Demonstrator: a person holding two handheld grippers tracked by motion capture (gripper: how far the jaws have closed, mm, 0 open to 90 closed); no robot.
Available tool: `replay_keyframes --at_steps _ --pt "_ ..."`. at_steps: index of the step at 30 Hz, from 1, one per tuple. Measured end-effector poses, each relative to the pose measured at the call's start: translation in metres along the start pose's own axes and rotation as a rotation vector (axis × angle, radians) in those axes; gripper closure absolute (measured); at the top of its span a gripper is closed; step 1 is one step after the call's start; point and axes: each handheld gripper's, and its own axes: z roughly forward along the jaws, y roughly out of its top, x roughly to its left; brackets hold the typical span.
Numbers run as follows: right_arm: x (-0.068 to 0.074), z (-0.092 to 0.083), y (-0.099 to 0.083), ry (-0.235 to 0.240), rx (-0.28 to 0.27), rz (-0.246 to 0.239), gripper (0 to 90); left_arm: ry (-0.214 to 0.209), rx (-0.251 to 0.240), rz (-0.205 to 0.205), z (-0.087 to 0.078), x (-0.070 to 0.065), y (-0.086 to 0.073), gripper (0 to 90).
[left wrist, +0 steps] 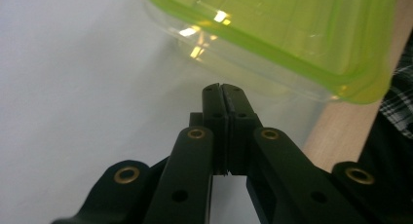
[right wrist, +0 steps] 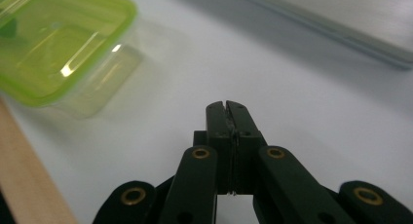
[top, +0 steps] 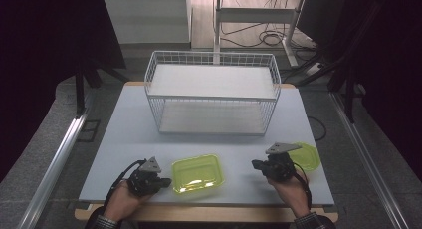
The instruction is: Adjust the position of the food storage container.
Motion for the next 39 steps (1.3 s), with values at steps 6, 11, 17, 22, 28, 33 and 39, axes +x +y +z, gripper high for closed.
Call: replay_keyframes --at_steps 6,11,17,22,28,33,39 --pt "0.021 0.016 0.002 0.066 0.049 -0.021 88.4 -0.029 -0.013 0.002 0.004 -0.004 0.004 89.8" --pt "0.032 0.027 0.003 0.123 0.077 0.0 87.9 -0.036 -0.022 -0.004 0.008 -0.006 0.008 89.7" --pt "0.038 0.035 0.005 0.161 0.089 0.023 86.6 -0.056 -0.03 0.005 0.016 -0.01 0.017 89.5" --pt "0.033 0.035 0.006 0.128 0.091 0.047 86.9 -0.048 -0.032 0.008 0.022 -0.012 0.024 89.6" --pt "0.02 0.035 0.007 0.089 0.081 0.063 87.0 -0.058 -0.051 0.009 0.03 -0.013 0.034 89.7" --pt "0.016 0.036 0.007 0.081 0.081 0.053 85.1 -0.006 -0.074 0.009 0.029 -0.013 0.031 79.3" --pt "0.011 0.03 0.006 0.035 0.059 0.043 70.0 0.113 -0.101 -0.027 0.02 -0.004 0.021 44.1"
